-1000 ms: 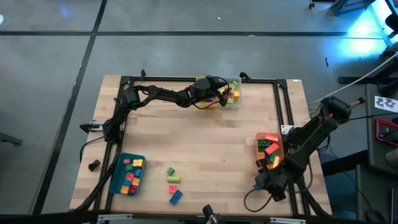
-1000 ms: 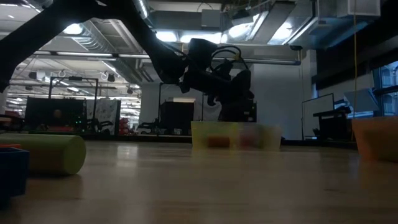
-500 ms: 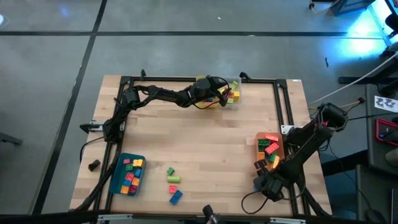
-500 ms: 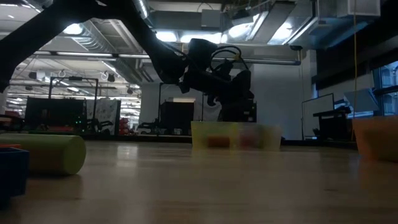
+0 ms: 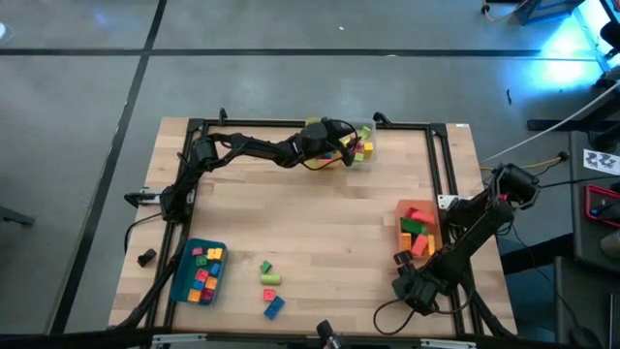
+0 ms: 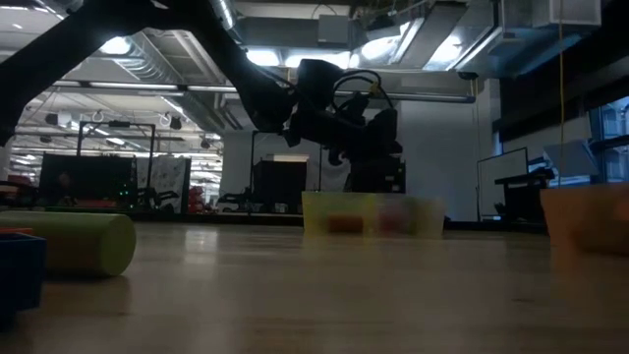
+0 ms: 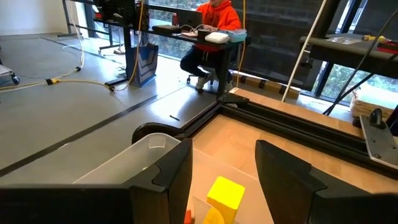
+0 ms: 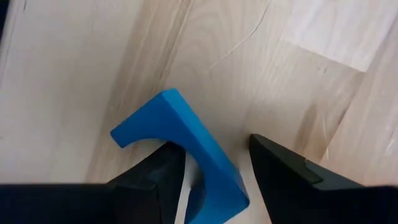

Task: Sort blocks by size
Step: Put the blue half circle block into the transparent bin

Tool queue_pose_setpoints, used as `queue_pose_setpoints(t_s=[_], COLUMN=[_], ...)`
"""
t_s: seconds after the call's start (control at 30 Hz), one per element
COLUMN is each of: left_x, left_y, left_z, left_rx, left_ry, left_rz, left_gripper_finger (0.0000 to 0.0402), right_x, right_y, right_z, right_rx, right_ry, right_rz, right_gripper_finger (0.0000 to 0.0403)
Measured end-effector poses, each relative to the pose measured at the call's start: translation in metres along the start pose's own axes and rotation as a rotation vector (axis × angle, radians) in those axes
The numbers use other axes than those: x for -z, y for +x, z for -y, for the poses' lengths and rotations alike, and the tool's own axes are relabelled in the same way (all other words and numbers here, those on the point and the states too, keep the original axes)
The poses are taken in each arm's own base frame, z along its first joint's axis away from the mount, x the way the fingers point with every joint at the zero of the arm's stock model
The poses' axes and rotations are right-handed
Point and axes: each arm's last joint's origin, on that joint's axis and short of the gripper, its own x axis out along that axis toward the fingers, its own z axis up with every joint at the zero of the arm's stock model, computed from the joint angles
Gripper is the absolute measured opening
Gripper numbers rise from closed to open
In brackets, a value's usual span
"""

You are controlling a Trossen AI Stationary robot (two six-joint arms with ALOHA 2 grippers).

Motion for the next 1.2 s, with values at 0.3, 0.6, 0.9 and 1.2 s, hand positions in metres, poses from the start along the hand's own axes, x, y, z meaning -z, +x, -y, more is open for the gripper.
queue_pose_setpoints(t_s=[0.3,0.6,0.9,1.2], left_x=[0.0,-0.025,-0.085,-0.132], left_y=[0.0,-0.009,-0.05,-0.127], left_z=[0.0,0.011,0.05,0.08], left_rx=[0.0,0.025,0.106,0.203], left_ry=[0.009,0.031,0.1,0.333], left_rz=[0.0,0.052,0.025,-0.21], left_gripper_finger=[0.0159,0.0159,0.0143,0.0116], right_x=[0.0,-0.001,-0.03,-0.07], right_y=[0.0,-0.001,-0.02,-0.048], right_z=[0.0,-0.001,-0.003,0.026], right_rx=[-0.007,-0.032,-0.061,0.129], right_ry=[-0.001,0.037,0.085,-0.035], right_rz=[-0.004,-0.006,0.072,0.186], right_gripper_finger=[0.0182,0.0101,0.0042,0.0056])
